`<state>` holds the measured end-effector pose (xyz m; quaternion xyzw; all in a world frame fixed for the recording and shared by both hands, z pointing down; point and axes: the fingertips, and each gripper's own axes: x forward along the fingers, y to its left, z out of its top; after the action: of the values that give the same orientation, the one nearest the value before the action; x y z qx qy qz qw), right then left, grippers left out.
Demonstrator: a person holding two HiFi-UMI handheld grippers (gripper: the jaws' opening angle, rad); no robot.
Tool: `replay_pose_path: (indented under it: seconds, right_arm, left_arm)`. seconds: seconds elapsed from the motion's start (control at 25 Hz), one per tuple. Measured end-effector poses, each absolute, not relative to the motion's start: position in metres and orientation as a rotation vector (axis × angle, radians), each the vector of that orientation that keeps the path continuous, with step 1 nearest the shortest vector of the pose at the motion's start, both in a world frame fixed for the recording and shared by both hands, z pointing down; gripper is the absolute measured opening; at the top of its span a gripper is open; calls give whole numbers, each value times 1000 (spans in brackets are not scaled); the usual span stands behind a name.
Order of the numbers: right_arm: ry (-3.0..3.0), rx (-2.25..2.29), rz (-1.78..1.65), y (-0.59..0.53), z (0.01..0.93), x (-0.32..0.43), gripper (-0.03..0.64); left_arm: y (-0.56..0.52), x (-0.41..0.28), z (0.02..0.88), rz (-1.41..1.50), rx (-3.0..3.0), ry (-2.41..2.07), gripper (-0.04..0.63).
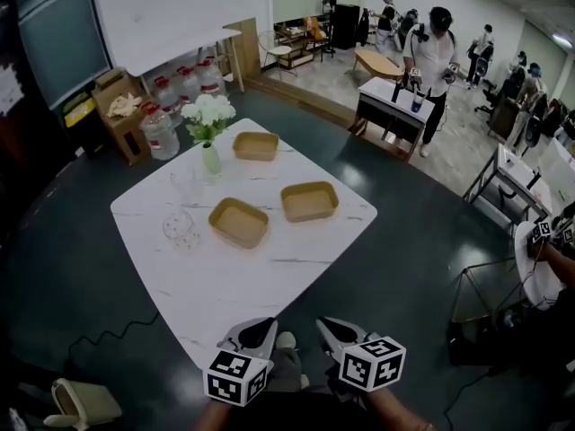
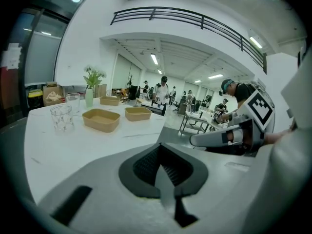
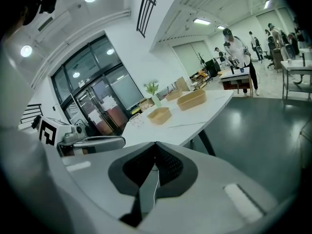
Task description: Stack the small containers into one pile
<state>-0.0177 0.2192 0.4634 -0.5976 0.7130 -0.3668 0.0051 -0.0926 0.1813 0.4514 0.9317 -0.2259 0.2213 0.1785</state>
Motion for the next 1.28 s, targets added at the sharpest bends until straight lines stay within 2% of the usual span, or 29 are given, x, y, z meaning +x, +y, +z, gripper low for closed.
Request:
replay_pose_path:
  seconds: [1.28]
  right_arm:
    - [2324,-1953,-1253,66,474,35,-5]
  left_arm:
    - [38,-43,469,597,2539,-577,-3]
